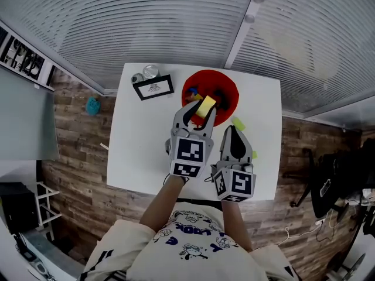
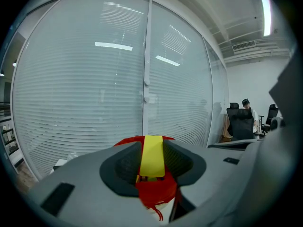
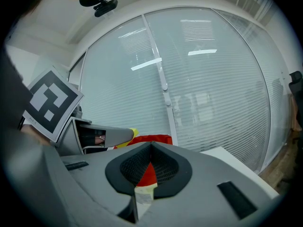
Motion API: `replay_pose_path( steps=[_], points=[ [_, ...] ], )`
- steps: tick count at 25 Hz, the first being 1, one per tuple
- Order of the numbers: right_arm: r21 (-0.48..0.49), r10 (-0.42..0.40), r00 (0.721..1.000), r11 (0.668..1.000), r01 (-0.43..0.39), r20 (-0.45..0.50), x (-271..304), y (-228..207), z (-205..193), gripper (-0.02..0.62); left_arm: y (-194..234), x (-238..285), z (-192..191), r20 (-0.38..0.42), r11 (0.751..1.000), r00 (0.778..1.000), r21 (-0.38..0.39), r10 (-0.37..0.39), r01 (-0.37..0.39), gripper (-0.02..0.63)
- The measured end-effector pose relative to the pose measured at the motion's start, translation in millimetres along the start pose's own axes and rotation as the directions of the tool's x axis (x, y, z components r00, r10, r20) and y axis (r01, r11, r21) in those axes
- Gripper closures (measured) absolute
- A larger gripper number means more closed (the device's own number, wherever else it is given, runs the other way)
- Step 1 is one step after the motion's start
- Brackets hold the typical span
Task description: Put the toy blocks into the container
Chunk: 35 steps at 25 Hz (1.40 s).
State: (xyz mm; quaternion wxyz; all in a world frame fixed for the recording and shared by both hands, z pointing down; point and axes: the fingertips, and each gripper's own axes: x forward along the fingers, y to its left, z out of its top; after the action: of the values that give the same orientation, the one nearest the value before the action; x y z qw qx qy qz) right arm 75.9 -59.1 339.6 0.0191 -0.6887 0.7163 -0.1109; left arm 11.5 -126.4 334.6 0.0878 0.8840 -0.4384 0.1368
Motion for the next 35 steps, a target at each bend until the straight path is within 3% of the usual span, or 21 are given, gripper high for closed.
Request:
replay_pose_path(
  steps=[35],
  points=[
    [0.011, -0.038, 0.999, 0.999, 0.038, -0.03, 15, -13, -10, 0.563, 10, 20, -8, -0.02, 1.0, 0.999, 0.001, 0.027, -0.027, 0.426]
  ],
)
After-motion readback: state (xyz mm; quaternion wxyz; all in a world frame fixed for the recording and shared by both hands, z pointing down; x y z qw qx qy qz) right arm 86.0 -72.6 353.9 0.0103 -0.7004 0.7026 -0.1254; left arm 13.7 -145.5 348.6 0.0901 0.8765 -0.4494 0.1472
